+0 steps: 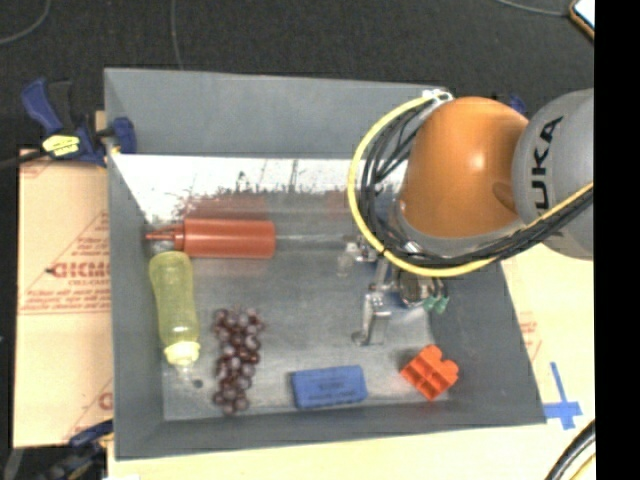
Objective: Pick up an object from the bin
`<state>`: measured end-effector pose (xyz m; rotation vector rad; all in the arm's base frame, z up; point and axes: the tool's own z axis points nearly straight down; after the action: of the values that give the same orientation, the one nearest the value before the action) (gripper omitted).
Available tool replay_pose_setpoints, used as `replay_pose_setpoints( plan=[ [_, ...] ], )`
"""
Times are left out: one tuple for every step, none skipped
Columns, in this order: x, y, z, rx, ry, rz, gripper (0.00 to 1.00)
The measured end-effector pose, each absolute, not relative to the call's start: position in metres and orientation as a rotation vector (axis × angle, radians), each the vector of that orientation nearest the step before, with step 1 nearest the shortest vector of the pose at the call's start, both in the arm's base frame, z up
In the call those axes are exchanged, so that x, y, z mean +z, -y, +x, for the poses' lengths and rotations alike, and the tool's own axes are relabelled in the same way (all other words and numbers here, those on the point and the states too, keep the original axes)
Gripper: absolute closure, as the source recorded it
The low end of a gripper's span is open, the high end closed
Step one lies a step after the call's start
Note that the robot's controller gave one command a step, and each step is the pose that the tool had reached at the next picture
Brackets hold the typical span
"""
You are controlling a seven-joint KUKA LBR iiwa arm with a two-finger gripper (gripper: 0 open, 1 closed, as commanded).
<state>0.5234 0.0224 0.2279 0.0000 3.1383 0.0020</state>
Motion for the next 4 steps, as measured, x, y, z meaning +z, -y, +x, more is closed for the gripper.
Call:
replay_pose_setpoints(
  plan=[
    [0.228, -0.022, 0.523, 0.002, -3.138, 0.000, 0.00],
    [0.200, 0.020, 0.513, 0.001, -3.138, 0.047, 0.00],
    [0.191, 0.029, 0.476, 0.002, -3.133, 0.009, 0.00],
    [0.222, 0.036, 0.483, 0.005, -3.141, 0.008, 0.00]
  ],
)
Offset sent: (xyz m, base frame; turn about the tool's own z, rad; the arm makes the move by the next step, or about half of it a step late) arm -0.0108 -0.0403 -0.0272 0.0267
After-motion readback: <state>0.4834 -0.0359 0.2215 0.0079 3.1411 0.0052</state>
